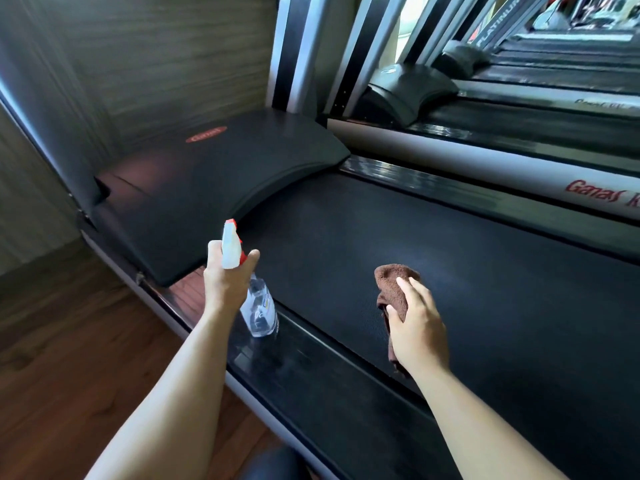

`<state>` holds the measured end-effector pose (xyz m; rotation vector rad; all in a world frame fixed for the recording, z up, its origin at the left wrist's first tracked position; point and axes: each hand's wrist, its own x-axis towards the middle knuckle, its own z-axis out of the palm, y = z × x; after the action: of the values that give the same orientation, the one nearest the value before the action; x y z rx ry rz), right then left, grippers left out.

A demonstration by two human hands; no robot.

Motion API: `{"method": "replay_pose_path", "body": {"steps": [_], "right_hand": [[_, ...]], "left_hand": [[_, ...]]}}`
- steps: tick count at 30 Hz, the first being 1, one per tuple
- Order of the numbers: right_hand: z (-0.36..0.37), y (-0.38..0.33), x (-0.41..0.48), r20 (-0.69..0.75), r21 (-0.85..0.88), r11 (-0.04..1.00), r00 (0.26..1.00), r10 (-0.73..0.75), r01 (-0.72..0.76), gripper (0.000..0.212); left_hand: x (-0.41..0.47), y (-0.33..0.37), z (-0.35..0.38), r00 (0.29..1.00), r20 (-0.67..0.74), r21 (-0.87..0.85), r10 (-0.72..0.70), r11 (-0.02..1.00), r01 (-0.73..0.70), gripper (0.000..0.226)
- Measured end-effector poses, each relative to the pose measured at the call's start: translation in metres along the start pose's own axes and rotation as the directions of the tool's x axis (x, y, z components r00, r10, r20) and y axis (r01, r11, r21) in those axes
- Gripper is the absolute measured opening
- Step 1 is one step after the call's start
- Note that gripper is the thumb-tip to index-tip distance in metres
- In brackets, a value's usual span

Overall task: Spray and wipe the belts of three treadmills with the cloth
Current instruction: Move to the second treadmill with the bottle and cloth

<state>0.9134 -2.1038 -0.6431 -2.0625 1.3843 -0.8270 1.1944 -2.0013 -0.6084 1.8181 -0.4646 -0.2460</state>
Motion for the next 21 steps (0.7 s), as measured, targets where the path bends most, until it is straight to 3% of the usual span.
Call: {"method": "replay_pose_path", "body": {"steps": [8,11,15,21], "right_hand": [[-0.032,0.015,-0.001,-0.036,-0.026,0.999,0.999,0.021,-0.022,0.053],[-0.053,0.026,-0.002,-0.067,-0.04,0.999,0.997,0.034,-0.036,0.053],[-0.085,0.044,-0.007,-0.116,-0.062,0.996,0.992,0.057,-0.064,0.054],[-0.143,0.075,-0.013,-0.197,-0.045,0.995,0.977,0.083,-0.093,0.053]], "left_hand": [[-0.041,0.036,0.051,0.986,0.165,-0.22,0.033,0.976,0.004,0.043],[-0.059,0.052,0.072,0.961,0.25,-0.236,0.121,0.97,-0.061,0.019],[-0.082,0.068,0.101,0.906,0.376,-0.204,0.194,0.971,-0.123,0.021],[-0.125,0.098,0.147,0.848,0.483,-0.267,0.218,0.959,-0.095,0.022]]}}
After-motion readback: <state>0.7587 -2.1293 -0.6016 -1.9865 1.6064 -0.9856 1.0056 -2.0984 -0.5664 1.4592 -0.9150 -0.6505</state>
